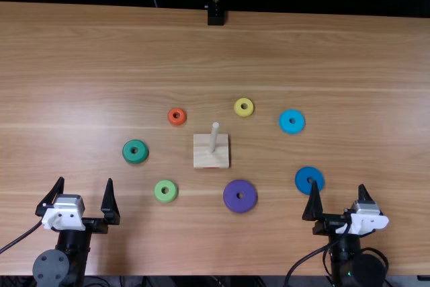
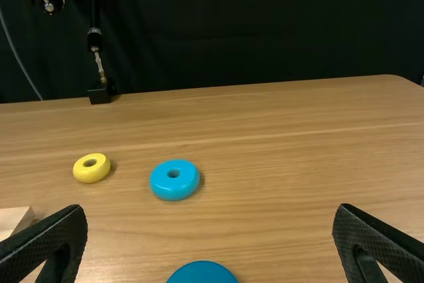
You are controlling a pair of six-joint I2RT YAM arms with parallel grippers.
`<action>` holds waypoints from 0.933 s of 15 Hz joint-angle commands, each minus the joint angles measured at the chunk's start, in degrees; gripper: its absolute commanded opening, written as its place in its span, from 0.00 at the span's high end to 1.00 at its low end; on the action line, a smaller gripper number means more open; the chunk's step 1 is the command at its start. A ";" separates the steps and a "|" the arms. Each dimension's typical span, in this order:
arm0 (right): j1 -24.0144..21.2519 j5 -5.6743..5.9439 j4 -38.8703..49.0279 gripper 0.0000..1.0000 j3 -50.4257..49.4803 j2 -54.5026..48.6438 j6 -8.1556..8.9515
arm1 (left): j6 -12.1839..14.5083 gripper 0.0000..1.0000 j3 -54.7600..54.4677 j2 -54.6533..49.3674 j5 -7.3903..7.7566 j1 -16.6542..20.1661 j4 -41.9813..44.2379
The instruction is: Build the Hanoi tower: stack the rings onto the peg from bottom to top in this color order: purple, dark blue, light blue, dark green, light green, yellow, orange.
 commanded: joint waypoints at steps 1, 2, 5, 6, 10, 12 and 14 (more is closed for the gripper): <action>-0.82 -0.32 0.60 0.00 0.57 -0.69 0.10 | 0.27 0.00 -0.58 -0.89 -0.67 -0.29 -1.54; -1.09 -0.32 0.60 0.00 3.12 -0.69 0.42 | 0.27 0.00 -0.58 -0.89 -0.67 -0.29 -1.54; -1.00 -0.32 0.29 0.00 13.93 3.09 0.84 | 0.27 0.00 -0.58 -0.89 -0.67 -0.29 -1.54; -0.74 -0.32 -0.13 0.00 18.32 7.92 0.95 | 0.27 0.00 -0.58 -0.89 -0.67 -0.29 -1.54; 0.76 0.00 0.08 0.00 27.29 26.29 0.21 | 0.27 0.00 -0.58 -0.89 -0.67 -0.29 -1.54; 7.88 0.21 0.50 0.00 27.90 32.62 0.10 | 0.27 0.00 -0.58 -0.89 -0.67 -0.29 -1.54; 13.50 -0.21 0.50 0.00 29.84 35.00 0.00 | 0.27 0.00 -0.58 -0.89 -0.67 -0.29 -1.54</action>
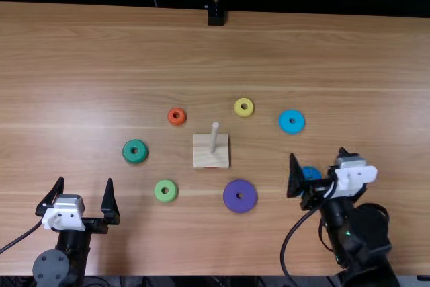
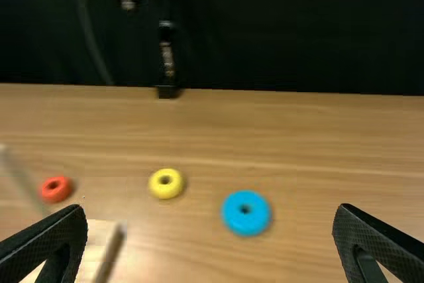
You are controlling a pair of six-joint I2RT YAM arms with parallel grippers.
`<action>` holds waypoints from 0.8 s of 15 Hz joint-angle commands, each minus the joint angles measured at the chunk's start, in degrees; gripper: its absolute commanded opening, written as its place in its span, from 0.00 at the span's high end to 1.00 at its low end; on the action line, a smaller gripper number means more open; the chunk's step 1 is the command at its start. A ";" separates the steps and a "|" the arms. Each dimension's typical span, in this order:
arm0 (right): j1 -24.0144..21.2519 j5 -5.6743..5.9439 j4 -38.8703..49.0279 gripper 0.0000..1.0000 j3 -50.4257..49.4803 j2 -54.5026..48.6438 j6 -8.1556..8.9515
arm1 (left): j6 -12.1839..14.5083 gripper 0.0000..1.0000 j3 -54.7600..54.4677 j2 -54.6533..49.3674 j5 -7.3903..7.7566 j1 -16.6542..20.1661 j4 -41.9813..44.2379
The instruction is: Build the Hanoi tower: stack the rings onto the peg from bottom to top in this color order: purple, dark blue, light blue, dark green, light green, yellow, orange.
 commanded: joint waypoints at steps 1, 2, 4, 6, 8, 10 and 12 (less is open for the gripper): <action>2.27 -0.51 0.63 0.00 4.42 3.98 -0.14 | 0.29 0.00 -0.58 -0.89 -0.64 -0.29 -1.54; 2.80 -0.72 0.31 0.00 6.27 7.94 -0.14 | 0.29 0.00 -0.58 -0.89 -0.64 -0.29 -1.54; 3.86 -0.83 0.00 0.00 10.22 13.03 0.18 | 0.29 0.00 -0.58 -0.89 -0.64 -0.29 -1.54; 5.26 -0.83 -0.32 0.00 12.95 17.08 0.49 | 0.29 0.00 -0.58 -0.89 -0.64 -0.29 -1.54; 7.20 -0.83 -3.27 0.00 14.97 21.03 0.18 | 0.29 0.00 -0.58 -0.89 -0.64 -0.29 -1.54; 7.55 -1.78 -9.39 0.00 17.69 24.99 0.18 | 0.29 0.00 -0.58 -0.89 -0.64 -0.29 -1.54; 7.72 -7.90 -13.29 0.00 19.98 30.26 0.49 | 0.29 0.00 -0.58 -0.89 -0.64 -0.29 -1.54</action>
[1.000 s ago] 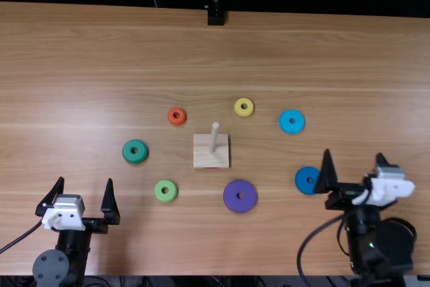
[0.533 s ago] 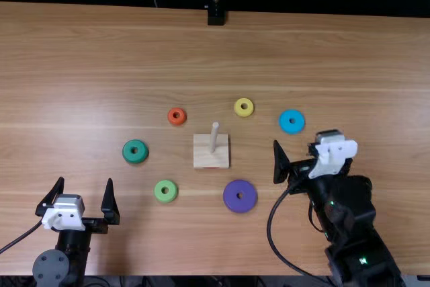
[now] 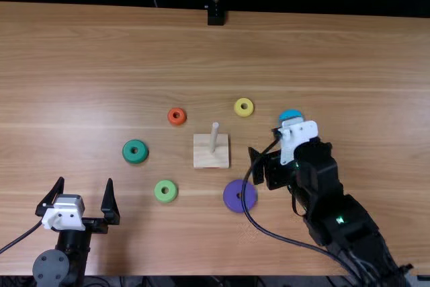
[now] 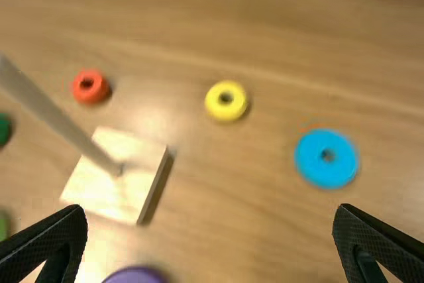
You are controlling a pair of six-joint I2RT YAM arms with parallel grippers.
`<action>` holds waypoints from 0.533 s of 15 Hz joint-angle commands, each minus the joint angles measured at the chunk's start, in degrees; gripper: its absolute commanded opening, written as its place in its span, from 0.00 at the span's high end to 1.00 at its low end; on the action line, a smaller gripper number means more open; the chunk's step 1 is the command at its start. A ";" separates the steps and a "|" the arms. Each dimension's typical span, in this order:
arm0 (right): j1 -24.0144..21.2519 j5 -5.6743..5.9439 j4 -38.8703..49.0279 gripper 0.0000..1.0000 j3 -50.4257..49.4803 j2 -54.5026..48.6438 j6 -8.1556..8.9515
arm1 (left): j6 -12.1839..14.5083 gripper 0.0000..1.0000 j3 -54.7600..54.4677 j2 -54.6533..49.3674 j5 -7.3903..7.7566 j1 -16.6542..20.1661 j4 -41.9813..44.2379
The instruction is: Build the Hanoi tower: stack the rings onto the peg from bottom to top in this color order: purple, dark blue, light blue, dark green, light green, yellow, orange.
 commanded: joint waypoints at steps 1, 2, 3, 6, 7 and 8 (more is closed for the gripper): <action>1.17 -5.10 -2.60 0.00 3.11 3.01 0.04 | 0.29 0.00 -0.58 -0.89 -0.64 -0.29 -1.54; 3.01 -5.10 -5.65 0.00 4.60 4.60 -0.17 | 0.29 0.00 -0.58 -0.89 -0.64 -0.29 -1.54; 4.68 -5.31 -8.19 0.00 6.01 6.27 -0.17 | 0.29 0.00 -0.58 -0.89 -0.64 -0.29 -1.54; 8.64 -5.31 -12.72 0.00 8.47 13.03 -0.06 | 0.29 0.00 -0.58 -0.89 -0.64 -0.29 -1.54; 9.25 -5.31 -12.93 0.00 8.91 15.14 0.04 | 0.29 0.00 -0.58 -0.89 -0.64 -0.29 -1.54; 9.34 -5.31 -13.77 0.00 9.00 16.99 0.15 | 0.29 0.00 -0.58 -0.89 -0.64 -0.29 -1.54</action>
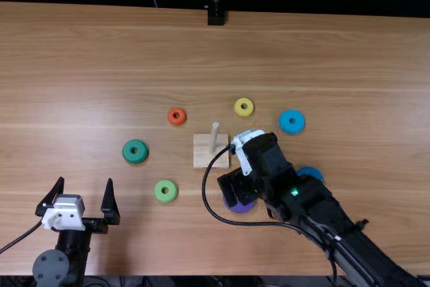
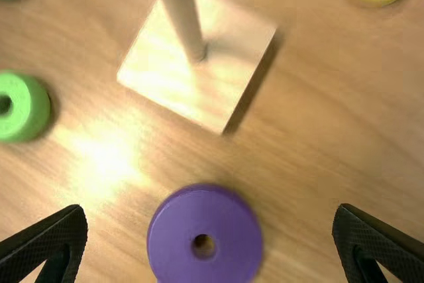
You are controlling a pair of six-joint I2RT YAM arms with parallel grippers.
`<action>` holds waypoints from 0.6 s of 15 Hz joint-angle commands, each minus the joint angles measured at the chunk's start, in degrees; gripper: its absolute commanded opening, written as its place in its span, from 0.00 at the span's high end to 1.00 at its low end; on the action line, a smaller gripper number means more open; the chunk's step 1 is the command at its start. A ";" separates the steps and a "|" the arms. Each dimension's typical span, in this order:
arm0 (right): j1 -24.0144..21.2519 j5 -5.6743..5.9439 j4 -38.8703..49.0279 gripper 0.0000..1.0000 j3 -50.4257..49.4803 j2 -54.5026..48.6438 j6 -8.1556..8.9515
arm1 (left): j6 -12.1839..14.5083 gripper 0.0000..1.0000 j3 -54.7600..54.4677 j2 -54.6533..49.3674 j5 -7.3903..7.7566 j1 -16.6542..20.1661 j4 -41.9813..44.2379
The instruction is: Build the Hanoi tower: stack the rings onto the peg from bottom to top in this color order: purple, dark blue, light blue, dark green, light green, yellow, orange.
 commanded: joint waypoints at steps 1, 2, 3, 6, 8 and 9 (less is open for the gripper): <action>0.42 -0.50 -2.54 0.00 1.66 2.13 0.13 | 0.31 0.00 -0.58 -0.89 -0.67 -0.29 -1.52; 0.42 -0.50 -4.43 0.00 1.74 2.92 0.13 | 0.31 0.00 -0.58 -0.89 -0.67 -0.29 -1.52; 0.42 -0.39 -4.86 0.00 1.66 3.54 0.02 | 0.31 0.00 -0.58 -0.89 -0.67 -0.29 -1.52; 0.51 -0.39 -4.86 0.00 1.57 4.51 0.34 | 0.31 0.00 -0.58 -0.89 -0.67 -0.29 -1.52; 2.36 -0.50 -4.86 0.00 1.48 4.59 0.55 | 0.31 0.00 -0.58 -0.89 -0.67 -0.29 -1.52; 3.50 -0.50 -4.86 0.00 1.39 4.68 0.65 | 0.31 0.00 -0.58 -0.89 -0.67 -0.29 -1.52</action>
